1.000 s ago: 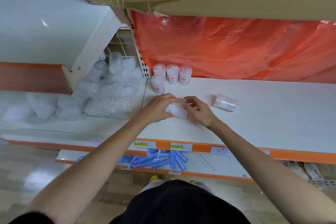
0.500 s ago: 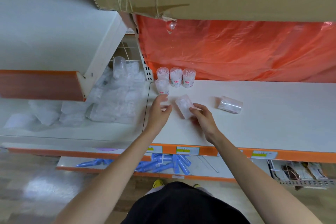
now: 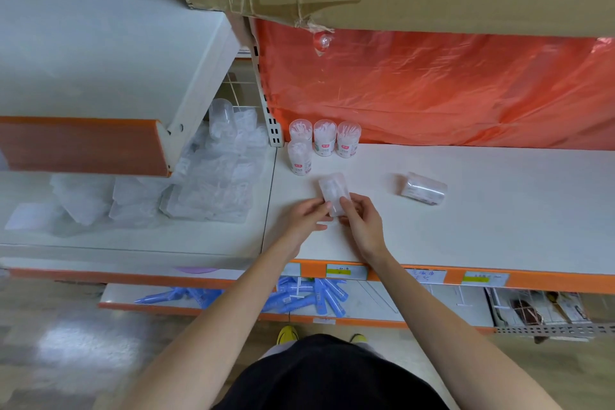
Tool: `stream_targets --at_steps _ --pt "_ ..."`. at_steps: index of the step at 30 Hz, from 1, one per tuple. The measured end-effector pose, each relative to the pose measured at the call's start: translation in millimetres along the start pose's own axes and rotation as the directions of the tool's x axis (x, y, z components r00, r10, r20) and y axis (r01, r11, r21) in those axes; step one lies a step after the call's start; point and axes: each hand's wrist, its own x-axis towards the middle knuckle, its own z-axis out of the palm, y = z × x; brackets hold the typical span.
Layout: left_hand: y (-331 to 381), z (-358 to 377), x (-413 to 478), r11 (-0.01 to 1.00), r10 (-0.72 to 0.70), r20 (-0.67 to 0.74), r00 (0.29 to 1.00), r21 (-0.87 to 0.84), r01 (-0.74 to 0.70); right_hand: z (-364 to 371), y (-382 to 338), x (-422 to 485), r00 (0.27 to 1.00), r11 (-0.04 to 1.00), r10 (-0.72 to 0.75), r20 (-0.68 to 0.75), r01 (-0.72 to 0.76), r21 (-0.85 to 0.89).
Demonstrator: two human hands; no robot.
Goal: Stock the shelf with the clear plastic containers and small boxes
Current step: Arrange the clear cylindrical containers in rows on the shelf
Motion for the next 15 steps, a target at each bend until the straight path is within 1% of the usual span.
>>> stream_targets --at_steps 2,4,8,11,13,15 --pt "-5.0 -5.4 -1.3 0.999 0.021 0.016 1.0 -0.028 -0.02 1.1 -0.7 -2.6 1.0 1.0 -0.013 -0.001 0.013 0.02" --pt "-8.3 -7.0 -2.3 0.998 0.031 -0.001 1.0 -0.056 -0.031 0.8 -2.5 -4.1 1.0 0.998 -0.01 0.003 0.009 0.065" --pt "-9.7 -7.9 -2.9 0.992 0.034 -0.029 0.999 -0.123 -0.037 -2.0 0.8 -4.0 0.999 0.999 -0.032 0.018 0.032 0.033" --pt "-11.4 -9.2 -2.5 0.986 0.031 -0.051 0.998 -0.164 -0.039 -2.3 3.8 -3.8 0.998 0.998 -0.066 0.001 0.066 -0.003" --pt "-11.8 -8.7 -2.5 0.983 0.015 -0.07 0.997 -0.183 -0.028 -2.3 2.5 -5.2 0.996 0.996 -0.088 -0.009 0.089 0.01" --pt "-12.1 -8.4 -3.2 0.985 0.026 -0.065 0.998 -0.167 -0.037 -2.2 -0.4 -7.2 0.995 0.994 -0.104 -0.005 0.104 0.035"
